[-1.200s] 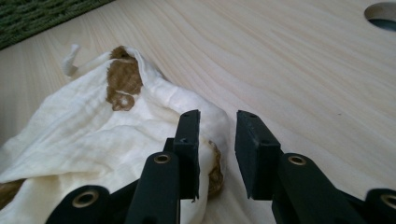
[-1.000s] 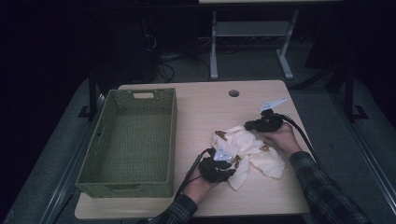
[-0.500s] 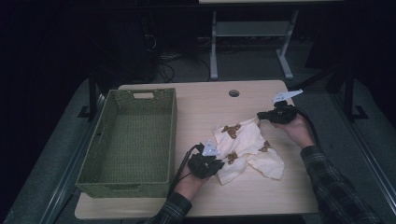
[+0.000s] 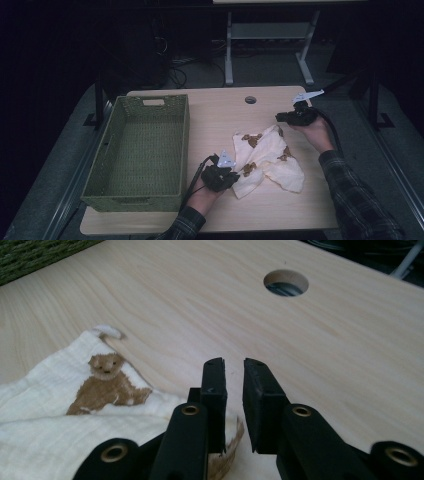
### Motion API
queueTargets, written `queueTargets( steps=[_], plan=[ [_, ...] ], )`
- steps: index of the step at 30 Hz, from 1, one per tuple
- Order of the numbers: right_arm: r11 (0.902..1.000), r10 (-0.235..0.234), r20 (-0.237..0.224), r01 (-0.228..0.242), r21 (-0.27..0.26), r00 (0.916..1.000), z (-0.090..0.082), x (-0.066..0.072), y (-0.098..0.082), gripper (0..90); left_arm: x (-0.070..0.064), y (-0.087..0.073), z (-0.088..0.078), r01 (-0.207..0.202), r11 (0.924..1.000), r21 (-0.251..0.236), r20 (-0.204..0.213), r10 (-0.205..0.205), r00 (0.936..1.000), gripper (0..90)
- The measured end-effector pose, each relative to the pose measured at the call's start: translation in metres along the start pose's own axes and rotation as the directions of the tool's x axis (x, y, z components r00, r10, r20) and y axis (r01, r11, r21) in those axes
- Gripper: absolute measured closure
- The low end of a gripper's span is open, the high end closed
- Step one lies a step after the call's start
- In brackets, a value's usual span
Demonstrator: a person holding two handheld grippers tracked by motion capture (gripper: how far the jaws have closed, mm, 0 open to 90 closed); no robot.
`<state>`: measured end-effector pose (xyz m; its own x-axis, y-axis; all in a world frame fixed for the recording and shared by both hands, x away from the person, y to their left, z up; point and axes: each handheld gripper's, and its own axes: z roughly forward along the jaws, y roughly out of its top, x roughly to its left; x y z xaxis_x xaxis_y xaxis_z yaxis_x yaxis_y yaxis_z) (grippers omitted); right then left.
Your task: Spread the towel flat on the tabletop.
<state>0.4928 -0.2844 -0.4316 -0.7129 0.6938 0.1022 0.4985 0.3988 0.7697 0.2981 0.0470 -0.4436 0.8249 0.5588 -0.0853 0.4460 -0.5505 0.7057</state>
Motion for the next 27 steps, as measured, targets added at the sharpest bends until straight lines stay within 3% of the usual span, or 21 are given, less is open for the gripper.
queueTargets(
  steps=[12, 18, 23, 27],
  plan=[
    [0.9987, 0.037, -0.007, -0.037, 0.036, 0.9993, -0.007, 0.007, -0.047, 71.4, 0.0, 0.0, 0.004, -0.003, 0.9999, 0.014, 0.0, 0.003, 1.0, 83.8],
    [0.9972, 0.058, -0.025, -0.056, 0.049, 0.998, -0.002, 0.01, -0.058, 69.3, 0.001, 0.0, 0.004, -0.004, 0.9998, 0.017, -0.002, 0.004, 1.0, 83.8],
    [0.9972, 0.048, -0.041, -0.046, 0.059, 0.998, 0.003, 0.014, -0.06, 89.5, 0.001, 0.0, 0.003, -0.003, 0.9998, 0.019, -0.003, 0.003, 1.0, 83.8],
    [0.9981, 0.016, -0.015, -0.015, 0.059, 0.9998, 0.0, 0.013, -0.057, 90.0, 0.001, 0.0, 0.003, -0.004, 0.9997, 0.023, -0.008, 0.004, 1.0, 84.1]
  ],
)
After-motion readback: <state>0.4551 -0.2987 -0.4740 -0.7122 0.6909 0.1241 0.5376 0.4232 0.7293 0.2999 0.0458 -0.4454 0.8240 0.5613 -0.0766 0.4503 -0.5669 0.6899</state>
